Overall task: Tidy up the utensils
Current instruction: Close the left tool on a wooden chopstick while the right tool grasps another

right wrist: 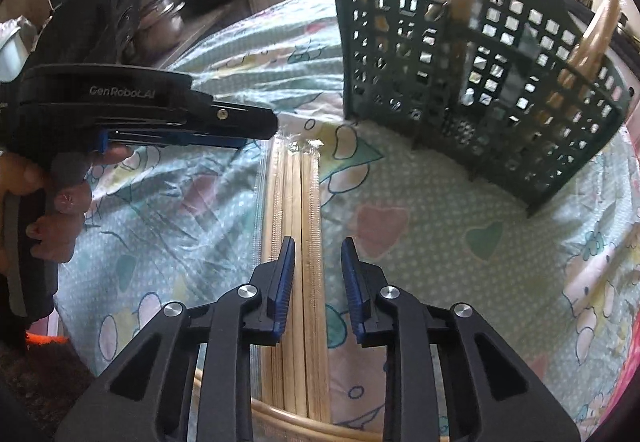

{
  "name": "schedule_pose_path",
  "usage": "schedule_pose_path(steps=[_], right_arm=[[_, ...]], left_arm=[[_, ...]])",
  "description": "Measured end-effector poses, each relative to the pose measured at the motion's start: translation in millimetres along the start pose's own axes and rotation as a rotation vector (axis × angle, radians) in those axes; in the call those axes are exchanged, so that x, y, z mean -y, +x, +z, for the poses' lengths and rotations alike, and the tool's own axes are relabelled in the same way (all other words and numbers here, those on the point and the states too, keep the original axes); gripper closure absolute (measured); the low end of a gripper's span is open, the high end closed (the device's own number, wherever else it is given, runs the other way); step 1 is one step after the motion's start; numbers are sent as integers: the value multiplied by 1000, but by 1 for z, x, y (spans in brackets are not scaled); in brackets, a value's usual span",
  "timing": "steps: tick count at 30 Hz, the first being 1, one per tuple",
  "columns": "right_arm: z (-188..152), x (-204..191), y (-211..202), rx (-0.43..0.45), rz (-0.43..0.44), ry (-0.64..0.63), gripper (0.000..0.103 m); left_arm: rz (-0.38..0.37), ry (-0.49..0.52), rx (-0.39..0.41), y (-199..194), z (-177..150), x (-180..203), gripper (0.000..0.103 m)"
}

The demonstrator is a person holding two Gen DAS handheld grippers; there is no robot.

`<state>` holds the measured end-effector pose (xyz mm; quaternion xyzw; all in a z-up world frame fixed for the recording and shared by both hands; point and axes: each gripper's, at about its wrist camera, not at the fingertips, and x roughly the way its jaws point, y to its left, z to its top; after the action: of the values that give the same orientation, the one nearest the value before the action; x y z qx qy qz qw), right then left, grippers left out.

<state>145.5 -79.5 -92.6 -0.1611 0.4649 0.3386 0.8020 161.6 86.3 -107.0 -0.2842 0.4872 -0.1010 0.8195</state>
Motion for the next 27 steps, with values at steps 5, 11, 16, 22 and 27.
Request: schedule_pose_path(steps=[5,11,16,22,27], right_arm=[[6,2,4,-10,15,9,82],[16,4,11,-23,32,20,82],[30,6,19,-32,44,42,82],[45,1,28,-39,34,52,82],[58,1,37,-40,22,55,82]], left_arm=[[24,2,-12,8,5,-2,75],[47,5,-16,12,9,-8,90],[28,-4,-15,12,9,-15,99],[4,-13,-15,9,8,-22,103],[-15,-16,-21,8,8,-23,103]])
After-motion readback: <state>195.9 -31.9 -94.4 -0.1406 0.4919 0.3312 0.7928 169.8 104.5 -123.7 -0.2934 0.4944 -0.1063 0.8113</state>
